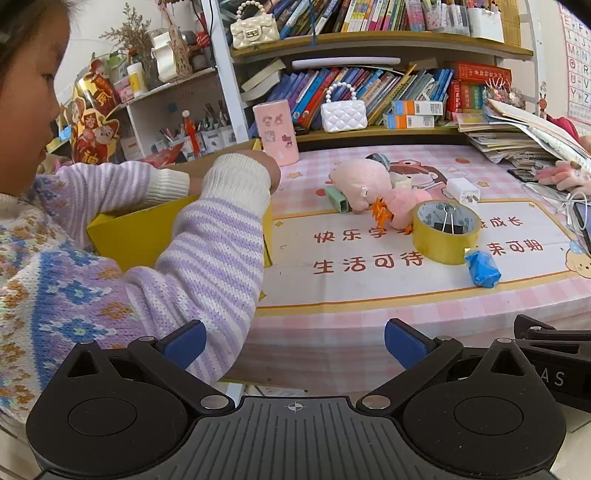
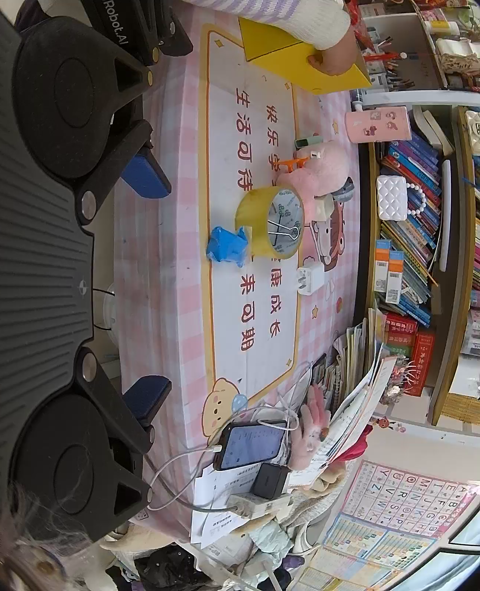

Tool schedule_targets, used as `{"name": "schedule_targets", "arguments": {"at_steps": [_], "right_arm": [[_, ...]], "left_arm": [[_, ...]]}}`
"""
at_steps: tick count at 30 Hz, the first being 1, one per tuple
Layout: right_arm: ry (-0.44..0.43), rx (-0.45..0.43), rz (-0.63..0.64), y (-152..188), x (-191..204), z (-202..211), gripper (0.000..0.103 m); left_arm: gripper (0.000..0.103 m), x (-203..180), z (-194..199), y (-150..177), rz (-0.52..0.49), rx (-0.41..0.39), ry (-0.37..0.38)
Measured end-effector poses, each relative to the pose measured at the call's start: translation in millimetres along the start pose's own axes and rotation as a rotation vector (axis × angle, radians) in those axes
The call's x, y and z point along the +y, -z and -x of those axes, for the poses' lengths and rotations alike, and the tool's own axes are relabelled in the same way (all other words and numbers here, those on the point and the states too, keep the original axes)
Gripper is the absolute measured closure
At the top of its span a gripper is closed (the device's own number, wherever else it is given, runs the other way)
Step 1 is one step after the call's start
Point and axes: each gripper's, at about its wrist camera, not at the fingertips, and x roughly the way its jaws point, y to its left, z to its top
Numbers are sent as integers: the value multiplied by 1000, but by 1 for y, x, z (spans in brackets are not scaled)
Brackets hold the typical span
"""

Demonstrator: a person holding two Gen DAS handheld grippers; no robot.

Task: Organize objects
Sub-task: 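Move both tools toward the blue item and the yellow tape roll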

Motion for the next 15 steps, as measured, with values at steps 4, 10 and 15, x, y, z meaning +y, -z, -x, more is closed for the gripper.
{"name": "schedule_targets", "arguments": {"at_steps": [4,10,15], "right_arm": [[-2,0,-1,0,0,-1,0],[-6,3,0,-2,1,-3,0],[-13,3,3,-4,1,-6,0]], "left_arm": [[0,1,-2,-1,-7,2,11],[0,1,-5,-2,-1,7,10],[0,0,-7,-3,2,13,11]]}}
